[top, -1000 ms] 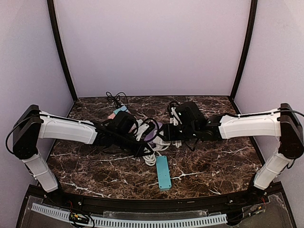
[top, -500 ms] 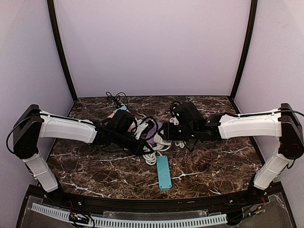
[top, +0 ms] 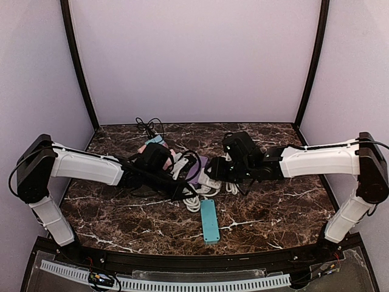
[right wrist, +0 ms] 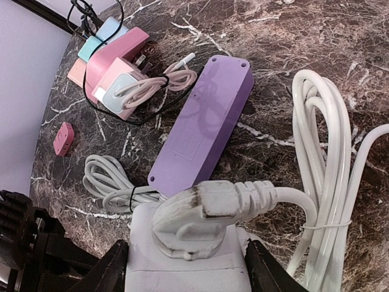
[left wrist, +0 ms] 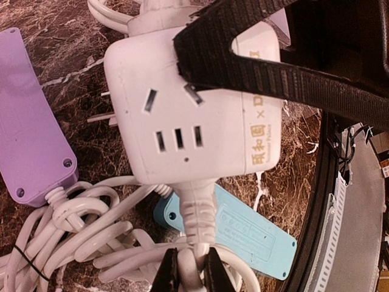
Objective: Pull the plug off the socket
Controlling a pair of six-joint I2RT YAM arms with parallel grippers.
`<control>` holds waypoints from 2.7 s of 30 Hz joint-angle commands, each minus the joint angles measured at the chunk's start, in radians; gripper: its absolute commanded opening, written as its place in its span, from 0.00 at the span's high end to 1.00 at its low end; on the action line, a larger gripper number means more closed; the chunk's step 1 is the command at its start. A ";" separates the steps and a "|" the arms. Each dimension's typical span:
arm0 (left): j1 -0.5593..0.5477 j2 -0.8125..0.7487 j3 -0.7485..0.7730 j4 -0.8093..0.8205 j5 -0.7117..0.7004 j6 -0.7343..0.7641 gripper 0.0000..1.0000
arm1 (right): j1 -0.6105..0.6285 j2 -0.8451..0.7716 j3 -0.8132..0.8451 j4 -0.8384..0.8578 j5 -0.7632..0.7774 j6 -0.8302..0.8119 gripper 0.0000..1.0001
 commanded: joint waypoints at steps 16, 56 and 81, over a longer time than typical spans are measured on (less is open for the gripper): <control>0.014 -0.059 0.074 -0.083 0.092 -0.236 0.99 | -0.035 -0.099 0.082 -0.009 -0.095 -0.224 1.00; -0.072 -0.023 0.023 0.082 -0.085 -0.266 0.37 | 0.020 -0.129 0.113 -0.037 -0.060 -0.149 1.00; -0.081 0.005 -0.002 0.230 -0.074 -0.331 0.65 | 0.029 -0.103 0.137 -0.040 -0.074 -0.120 1.00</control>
